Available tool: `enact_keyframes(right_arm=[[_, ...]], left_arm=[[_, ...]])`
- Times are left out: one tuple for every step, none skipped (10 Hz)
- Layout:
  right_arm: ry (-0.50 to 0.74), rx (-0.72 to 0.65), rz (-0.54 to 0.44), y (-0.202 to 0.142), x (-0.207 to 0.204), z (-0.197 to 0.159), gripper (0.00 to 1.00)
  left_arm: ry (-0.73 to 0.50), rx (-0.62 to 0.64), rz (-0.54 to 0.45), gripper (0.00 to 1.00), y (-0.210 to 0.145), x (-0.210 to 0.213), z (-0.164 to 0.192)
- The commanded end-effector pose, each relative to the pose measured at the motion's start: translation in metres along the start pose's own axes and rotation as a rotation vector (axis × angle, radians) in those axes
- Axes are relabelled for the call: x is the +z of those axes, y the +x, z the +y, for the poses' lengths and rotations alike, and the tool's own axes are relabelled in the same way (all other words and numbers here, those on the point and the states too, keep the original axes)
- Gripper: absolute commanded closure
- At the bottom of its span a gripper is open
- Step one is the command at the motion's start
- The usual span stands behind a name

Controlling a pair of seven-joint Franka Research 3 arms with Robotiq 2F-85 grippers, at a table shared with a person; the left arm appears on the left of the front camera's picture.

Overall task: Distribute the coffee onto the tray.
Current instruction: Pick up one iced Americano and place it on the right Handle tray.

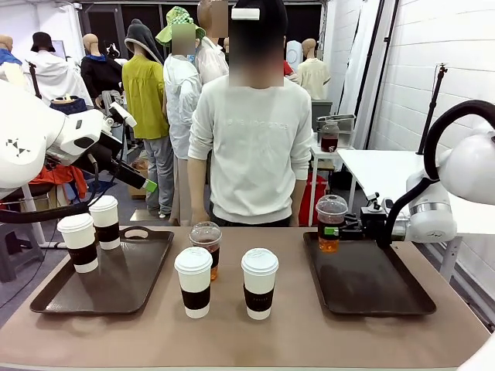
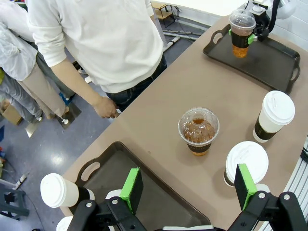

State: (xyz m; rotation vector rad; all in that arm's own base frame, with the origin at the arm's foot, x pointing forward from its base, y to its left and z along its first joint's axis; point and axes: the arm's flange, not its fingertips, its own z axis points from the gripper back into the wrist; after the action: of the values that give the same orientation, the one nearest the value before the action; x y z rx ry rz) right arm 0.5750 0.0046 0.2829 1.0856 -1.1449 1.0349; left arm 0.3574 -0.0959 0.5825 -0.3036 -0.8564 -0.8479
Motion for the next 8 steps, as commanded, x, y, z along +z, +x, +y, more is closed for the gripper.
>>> enact_keyframes(right_arm=[[0.039, 0.022, -0.033, -0.001, -0.002, -0.019, 0.17], [0.046, 0.019, -0.033, -0.005, -0.001, -0.027, 0.17], [0.058, 0.0, -0.041, -0.008, -0.002, -0.035, 0.17], [0.058, -0.003, -0.045, -0.009, -0.003, -0.042, 0.17], [0.059, -0.008, -0.042, -0.01, -0.004, -0.046, 0.17], [0.062, -0.011, -0.038, -0.014, -0.004, -0.051, 0.17], [0.064, -0.006, -0.033, -0.018, -0.005, -0.054, 0.17], [0.064, -0.006, -0.034, -0.023, -0.006, -0.057, 0.17]], left_arm=[[-0.014, 0.002, -0.008, 0.0, 0.0, 0.0, 0.001], [-0.014, 0.002, -0.008, 0.0, 0.0, 0.0, 0.001], [-0.014, 0.002, -0.008, 0.0, 0.0, 0.0, 0.001], [-0.014, 0.002, -0.008, 0.0, 0.0, 0.0, 0.001], [-0.014, 0.002, -0.008, 0.0, 0.0, 0.0, 0.001], [-0.014, 0.002, -0.008, 0.0, 0.0, 0.0, 0.001], [-0.014, 0.002, -0.008, 0.0, 0.0, 0.0, 0.001], [-0.014, 0.002, -0.008, 0.0, 0.0, 0.0, 0.001]])
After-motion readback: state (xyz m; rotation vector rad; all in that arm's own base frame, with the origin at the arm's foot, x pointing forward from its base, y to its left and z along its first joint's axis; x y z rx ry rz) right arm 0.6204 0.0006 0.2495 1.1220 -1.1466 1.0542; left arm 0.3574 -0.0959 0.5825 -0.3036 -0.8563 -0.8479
